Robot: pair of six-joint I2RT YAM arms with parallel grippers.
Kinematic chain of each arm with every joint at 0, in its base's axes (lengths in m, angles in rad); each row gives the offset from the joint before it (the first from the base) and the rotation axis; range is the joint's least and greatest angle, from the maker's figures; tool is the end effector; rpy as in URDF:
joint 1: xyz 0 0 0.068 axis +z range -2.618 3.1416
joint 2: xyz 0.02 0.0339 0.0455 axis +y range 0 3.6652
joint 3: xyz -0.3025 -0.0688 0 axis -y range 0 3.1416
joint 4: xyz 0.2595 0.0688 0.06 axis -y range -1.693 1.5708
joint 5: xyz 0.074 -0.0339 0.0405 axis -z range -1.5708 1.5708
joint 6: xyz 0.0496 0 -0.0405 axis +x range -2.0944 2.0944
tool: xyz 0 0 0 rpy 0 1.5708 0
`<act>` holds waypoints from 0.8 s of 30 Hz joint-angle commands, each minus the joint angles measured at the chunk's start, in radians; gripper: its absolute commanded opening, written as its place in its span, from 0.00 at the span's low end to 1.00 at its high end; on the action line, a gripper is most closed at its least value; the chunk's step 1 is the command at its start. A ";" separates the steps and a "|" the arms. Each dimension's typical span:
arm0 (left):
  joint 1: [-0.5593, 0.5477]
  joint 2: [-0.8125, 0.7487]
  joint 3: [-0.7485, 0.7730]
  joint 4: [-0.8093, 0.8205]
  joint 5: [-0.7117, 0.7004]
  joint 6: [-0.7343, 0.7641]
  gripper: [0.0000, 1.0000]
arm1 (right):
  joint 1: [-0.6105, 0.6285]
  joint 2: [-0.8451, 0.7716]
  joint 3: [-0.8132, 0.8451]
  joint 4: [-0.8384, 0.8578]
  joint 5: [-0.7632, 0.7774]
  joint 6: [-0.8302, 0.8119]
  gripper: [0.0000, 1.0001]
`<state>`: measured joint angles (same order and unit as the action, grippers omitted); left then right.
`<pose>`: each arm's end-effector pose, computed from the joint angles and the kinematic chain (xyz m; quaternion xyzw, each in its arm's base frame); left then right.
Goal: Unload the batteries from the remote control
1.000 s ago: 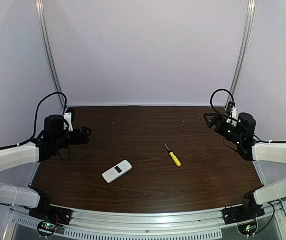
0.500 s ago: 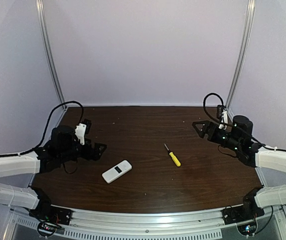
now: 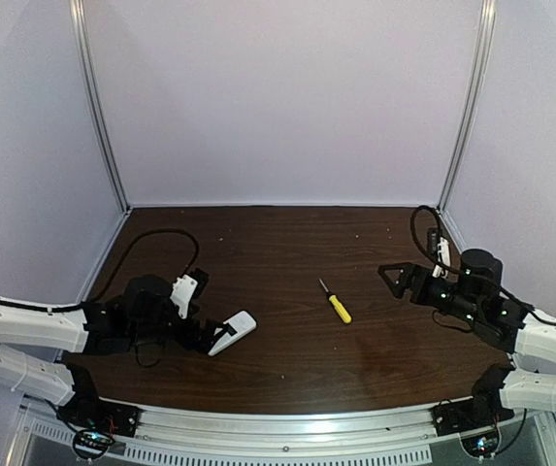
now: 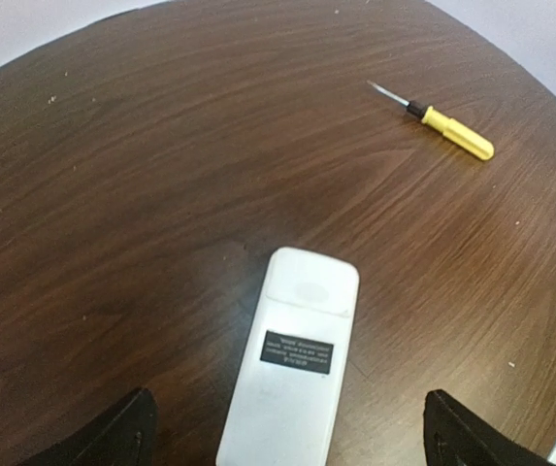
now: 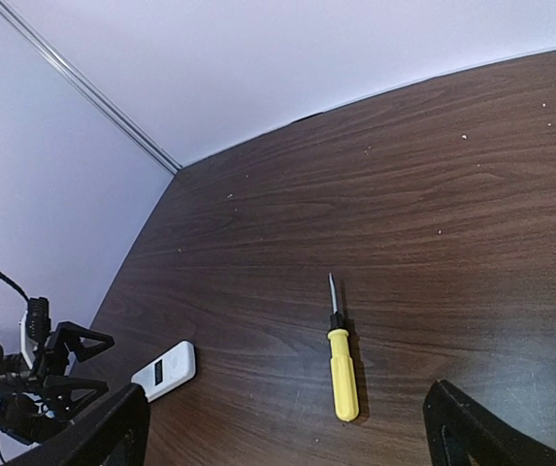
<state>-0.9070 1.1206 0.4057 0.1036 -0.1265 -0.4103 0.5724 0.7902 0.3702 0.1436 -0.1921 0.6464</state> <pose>0.1433 -0.1730 0.1903 0.1893 0.8653 -0.2376 0.3986 0.1517 0.1090 0.2439 -0.0284 0.7957 0.4063 0.4483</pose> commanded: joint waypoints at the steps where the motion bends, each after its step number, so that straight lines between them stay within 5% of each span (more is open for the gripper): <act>1: -0.038 0.052 -0.005 -0.019 -0.073 -0.065 0.97 | 0.043 -0.061 -0.048 -0.107 0.082 0.067 1.00; 21: -0.107 0.239 -0.047 0.081 -0.114 -0.111 0.97 | 0.309 -0.232 -0.128 -0.219 0.226 0.200 1.00; 24: -0.108 0.298 -0.037 0.110 -0.117 -0.098 0.91 | 0.356 -0.266 -0.136 -0.251 0.266 0.214 1.00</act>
<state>-1.0092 1.3567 0.3737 0.1272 -0.2295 -0.5179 0.8761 0.5663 0.2512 -0.0483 -0.0078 0.8242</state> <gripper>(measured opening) 0.952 0.996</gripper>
